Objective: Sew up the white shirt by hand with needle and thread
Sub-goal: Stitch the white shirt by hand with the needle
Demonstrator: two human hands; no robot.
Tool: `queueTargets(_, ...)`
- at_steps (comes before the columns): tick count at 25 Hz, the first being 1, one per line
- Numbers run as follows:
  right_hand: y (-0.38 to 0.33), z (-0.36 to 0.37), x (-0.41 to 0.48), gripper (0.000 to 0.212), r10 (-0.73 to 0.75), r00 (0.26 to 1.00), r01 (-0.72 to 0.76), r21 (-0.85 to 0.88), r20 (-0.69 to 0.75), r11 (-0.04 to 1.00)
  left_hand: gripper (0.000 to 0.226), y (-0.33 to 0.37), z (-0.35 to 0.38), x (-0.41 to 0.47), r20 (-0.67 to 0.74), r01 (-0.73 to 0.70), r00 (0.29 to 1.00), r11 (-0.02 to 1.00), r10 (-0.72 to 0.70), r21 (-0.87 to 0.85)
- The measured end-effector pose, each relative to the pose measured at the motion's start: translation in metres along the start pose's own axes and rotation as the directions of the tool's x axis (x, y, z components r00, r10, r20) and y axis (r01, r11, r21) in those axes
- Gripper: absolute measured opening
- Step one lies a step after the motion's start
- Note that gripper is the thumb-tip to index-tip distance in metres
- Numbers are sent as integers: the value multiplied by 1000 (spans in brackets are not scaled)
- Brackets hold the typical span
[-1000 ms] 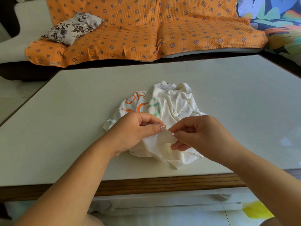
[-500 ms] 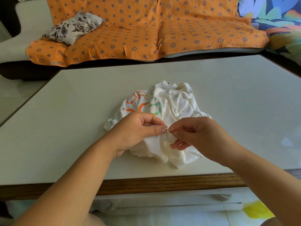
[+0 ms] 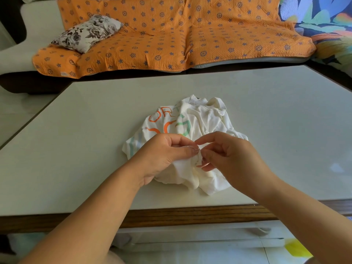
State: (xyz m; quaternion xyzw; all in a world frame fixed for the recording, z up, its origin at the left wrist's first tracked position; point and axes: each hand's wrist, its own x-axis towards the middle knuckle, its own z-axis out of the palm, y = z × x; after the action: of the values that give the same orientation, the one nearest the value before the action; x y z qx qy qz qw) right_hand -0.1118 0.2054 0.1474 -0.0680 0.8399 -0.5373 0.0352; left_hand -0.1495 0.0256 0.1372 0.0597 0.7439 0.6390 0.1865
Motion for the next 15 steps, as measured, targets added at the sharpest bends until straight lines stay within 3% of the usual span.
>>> queueTargets(3, 1, 4, -4, 24, -91, 996, 91, -52, -1, 994, 12, -2, 0, 2, -44, 11, 999, 1000, -11, 7)
queueTargets(6, 5, 6, 0, 14, -86, 996, 83, -69, -34, 994, 8, -4, 4, 2, -43, 36, 998, 999, -34, 40)
queueTargets(11, 3, 3, 14, 11, -92, 966, 87, -34, -242, 996, 13, 1, 5, 3, -67, 52, 996, 998, -50, 26)
queueTargets(15, 0, -5, 26, 13, 42, 971, 32, 301, -236, 953, 25, 1, 5, 1, -39, 31, 999, 998, -29, 49)
